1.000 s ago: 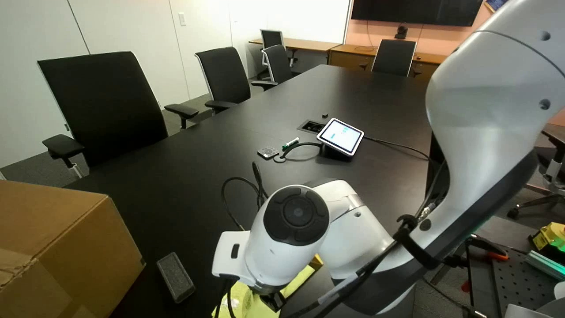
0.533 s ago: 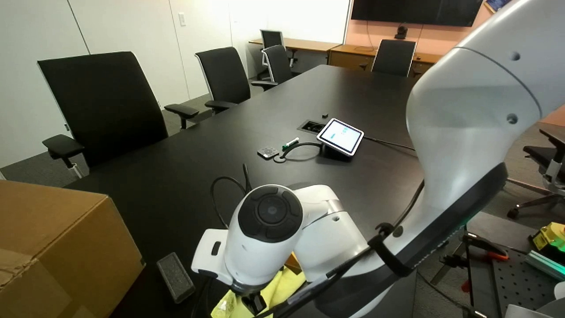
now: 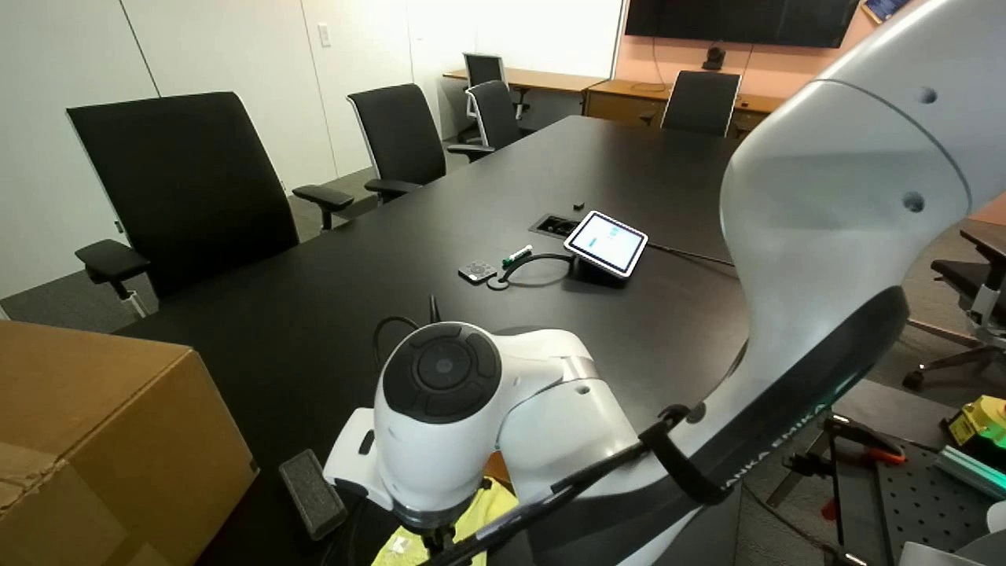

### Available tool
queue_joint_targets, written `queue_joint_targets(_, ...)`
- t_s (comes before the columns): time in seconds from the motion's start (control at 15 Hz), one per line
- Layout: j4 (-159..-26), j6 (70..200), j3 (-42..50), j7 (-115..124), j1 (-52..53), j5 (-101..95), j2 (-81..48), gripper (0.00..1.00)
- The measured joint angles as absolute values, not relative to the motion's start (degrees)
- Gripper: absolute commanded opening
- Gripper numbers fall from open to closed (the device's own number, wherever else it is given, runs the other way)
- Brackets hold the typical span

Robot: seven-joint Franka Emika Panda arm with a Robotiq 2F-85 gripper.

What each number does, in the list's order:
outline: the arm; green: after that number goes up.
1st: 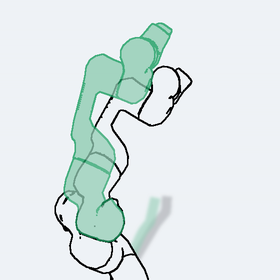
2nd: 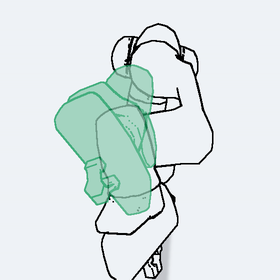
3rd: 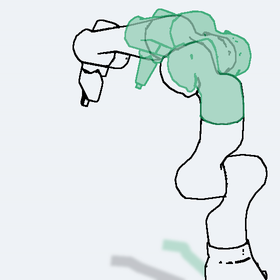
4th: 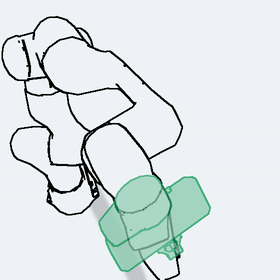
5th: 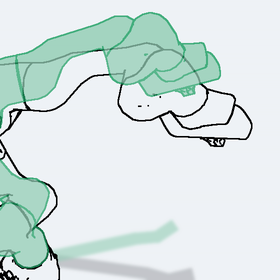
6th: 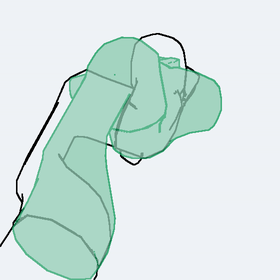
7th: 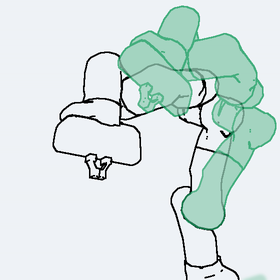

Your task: Fold the towel in half

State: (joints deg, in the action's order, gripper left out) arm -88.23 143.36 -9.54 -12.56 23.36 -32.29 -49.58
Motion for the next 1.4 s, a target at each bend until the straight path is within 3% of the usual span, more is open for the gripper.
queue_joint_targets(0.13,-87.9,140.3,-9.4,-12.7,23.3,-30.9,-48.8,1.00)
queue_joint_targets(0.6,-92.8,132.1,-4.7,-12.2,18.5,-29.8,-40.7,1.00)
queue_joint_targets(1.4,-117.7,112.3,0.7,-3.6,5.4,-22.8,-12.8,1.00)
